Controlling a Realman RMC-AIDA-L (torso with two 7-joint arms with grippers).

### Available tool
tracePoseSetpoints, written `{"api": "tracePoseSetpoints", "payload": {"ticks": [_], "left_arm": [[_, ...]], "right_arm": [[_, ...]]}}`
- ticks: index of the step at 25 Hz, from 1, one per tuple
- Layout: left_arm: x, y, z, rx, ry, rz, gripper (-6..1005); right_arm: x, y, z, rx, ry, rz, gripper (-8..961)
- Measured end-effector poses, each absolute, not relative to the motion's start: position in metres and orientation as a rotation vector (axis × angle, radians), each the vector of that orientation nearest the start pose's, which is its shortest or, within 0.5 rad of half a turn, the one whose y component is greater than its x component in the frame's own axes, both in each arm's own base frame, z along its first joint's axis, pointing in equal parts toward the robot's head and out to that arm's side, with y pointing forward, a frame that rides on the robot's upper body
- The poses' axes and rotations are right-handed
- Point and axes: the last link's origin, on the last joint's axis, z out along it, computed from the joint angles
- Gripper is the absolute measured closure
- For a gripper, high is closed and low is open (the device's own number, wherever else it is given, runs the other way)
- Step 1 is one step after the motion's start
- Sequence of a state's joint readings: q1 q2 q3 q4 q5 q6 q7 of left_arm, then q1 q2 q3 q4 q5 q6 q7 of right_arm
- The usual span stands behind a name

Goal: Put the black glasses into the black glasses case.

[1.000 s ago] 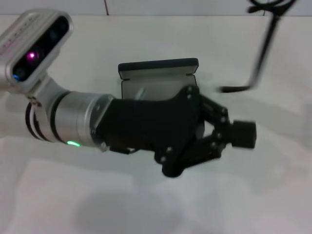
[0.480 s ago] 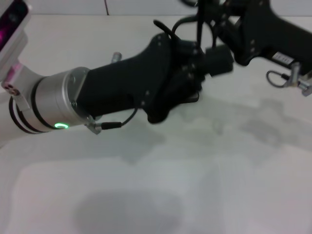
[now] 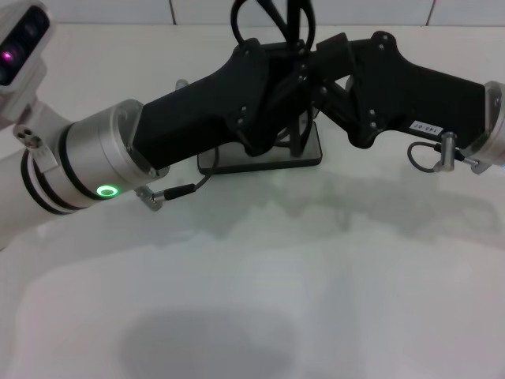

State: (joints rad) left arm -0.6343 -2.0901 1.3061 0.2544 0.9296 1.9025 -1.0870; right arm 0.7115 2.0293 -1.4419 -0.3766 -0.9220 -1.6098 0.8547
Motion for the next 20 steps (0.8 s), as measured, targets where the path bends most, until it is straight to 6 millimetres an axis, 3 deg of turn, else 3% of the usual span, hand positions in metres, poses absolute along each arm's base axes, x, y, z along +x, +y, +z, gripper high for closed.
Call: {"api": "tracePoseSetpoints", "payload": {"ticks": [10, 13, 18, 20], "left_arm": [[-0.168, 0.292, -0.017, -2.514, -0.331, -1.859, 970], [-0.181, 0.284, -0.004, -2.506, -0.296, -1.865, 970], [-0.216, 0.27, 0.029, -2.404, -0.277, -1.829, 970], [-0.233, 0.262, 0.043, -2.331, -0.289, -1.799, 970]], "right_arm": [[0.153, 0.344, -0.022, -2.548, -0.067, 1.351, 910], [0.153, 0.349, -0.019, -2.556, -0.051, 1.272, 914], [0.139, 0.353, -0.023, -2.714, -0.023, 0.937, 913], [0.126, 0.351, -0.034, -2.815, -0.029, 0.595, 912]]}}
